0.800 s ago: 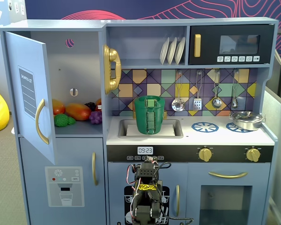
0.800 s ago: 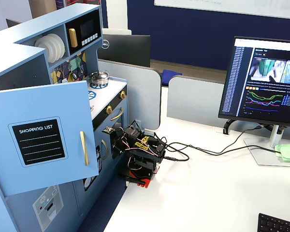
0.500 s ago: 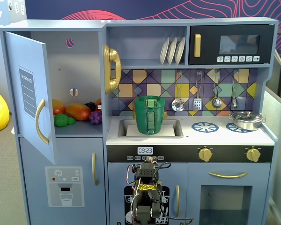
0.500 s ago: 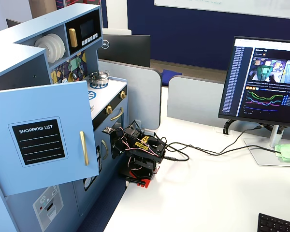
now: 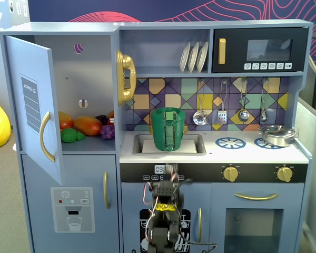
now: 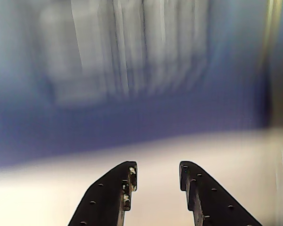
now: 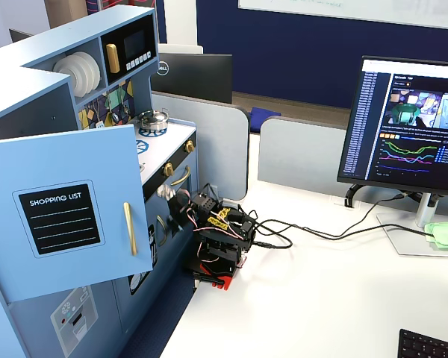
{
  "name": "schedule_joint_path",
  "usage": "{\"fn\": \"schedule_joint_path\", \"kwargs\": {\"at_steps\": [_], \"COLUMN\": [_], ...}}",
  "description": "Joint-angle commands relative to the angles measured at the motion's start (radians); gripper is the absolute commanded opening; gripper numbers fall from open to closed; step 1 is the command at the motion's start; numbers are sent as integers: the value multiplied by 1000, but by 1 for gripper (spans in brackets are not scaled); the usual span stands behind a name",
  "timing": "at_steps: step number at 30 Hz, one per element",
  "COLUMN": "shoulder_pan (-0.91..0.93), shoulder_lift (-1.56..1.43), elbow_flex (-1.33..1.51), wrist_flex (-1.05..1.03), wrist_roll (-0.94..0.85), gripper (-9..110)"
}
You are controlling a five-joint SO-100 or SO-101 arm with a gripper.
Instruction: Take off the lid from the green recipient and place it on the counter
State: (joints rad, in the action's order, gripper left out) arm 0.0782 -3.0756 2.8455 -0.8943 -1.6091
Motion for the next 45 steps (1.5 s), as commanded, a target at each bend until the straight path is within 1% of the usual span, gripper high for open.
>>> {"fn": "schedule_joint_path", "kwargs": {"at_steps": [1,3,5,9,11,14,24,38,45], "shoulder_pan": [11,15,26,49,51,55,55,32,6], "shoulder_lift": [160,229,296,442,509,594,773,940,966], "elbow_flex": [-339,-485,-617,-813,-888,-982,-1141,-1250,-1255], "wrist_flex": [219,259,284,382,428,436,477,522,523], "wrist_roll": [-38,-37,-34,-26,-34,-52,-49,-63,-98], "gripper": [15,23,27,32,32,32,31,29,26]}}
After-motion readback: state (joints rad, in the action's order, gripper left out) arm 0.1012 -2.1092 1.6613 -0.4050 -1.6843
